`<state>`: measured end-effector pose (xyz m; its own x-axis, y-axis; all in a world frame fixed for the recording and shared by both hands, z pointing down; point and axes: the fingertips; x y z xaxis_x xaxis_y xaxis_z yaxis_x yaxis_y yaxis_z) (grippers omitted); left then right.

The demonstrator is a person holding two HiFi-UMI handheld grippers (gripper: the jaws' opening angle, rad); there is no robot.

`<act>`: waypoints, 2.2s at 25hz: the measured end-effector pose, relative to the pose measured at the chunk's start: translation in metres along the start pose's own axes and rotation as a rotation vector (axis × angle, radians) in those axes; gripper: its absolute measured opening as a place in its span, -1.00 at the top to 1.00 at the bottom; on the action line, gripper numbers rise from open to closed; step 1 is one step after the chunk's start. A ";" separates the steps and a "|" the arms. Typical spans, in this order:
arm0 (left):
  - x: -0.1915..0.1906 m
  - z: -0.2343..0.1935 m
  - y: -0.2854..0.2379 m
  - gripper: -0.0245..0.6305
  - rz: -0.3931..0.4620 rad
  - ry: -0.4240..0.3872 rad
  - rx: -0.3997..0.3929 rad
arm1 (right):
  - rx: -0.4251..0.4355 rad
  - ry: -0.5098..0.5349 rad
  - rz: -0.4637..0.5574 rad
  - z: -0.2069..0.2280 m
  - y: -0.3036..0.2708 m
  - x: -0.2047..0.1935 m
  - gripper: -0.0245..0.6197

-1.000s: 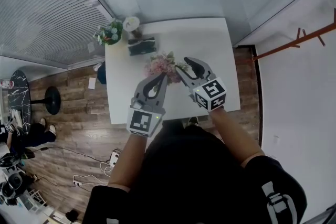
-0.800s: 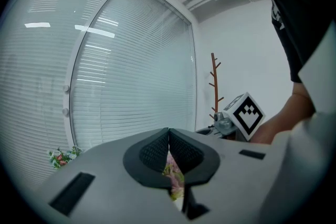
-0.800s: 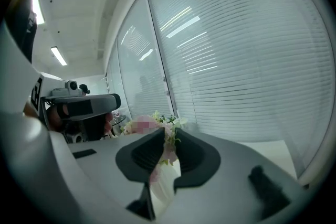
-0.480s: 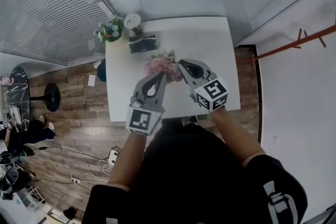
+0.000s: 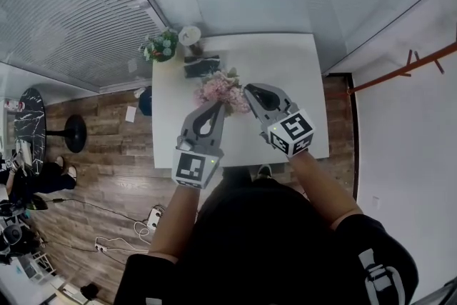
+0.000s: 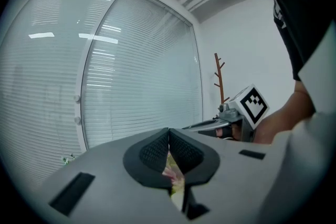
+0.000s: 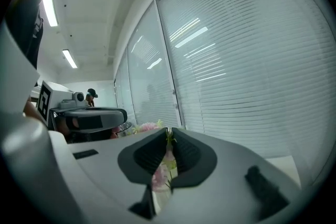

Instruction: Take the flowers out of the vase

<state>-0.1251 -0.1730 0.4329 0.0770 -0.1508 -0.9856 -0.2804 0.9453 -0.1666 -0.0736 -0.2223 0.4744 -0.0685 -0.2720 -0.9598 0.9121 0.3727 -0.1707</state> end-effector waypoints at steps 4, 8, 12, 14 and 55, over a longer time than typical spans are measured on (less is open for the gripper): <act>0.018 -0.012 0.008 0.89 0.027 -0.019 0.035 | 0.014 0.016 0.032 -0.004 -0.003 0.018 0.81; 0.038 -0.025 0.016 0.89 0.056 0.015 0.068 | 0.025 0.025 0.058 -0.010 -0.006 0.033 0.81; 0.051 -0.032 0.019 0.89 0.070 -0.003 0.091 | 0.039 0.041 0.073 -0.012 -0.009 0.045 0.81; 0.055 -0.036 0.019 0.89 0.070 -0.002 0.098 | 0.043 0.046 0.079 -0.013 -0.011 0.052 0.81; 0.140 -0.054 -0.009 0.89 0.219 0.001 0.003 | -0.074 0.269 0.257 -0.015 0.014 0.176 0.81</act>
<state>-0.1635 -0.2183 0.2947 0.0137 0.0580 -0.9982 -0.2873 0.9565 0.0516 -0.0793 -0.2519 0.2994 0.0461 0.0774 -0.9959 0.8823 0.4644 0.0769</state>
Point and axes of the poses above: the fingertips, and each gripper's own axes: y backward along the fingers, z to its right, x out of its top, and after that the axes turned 12 degrees about x, right-handed
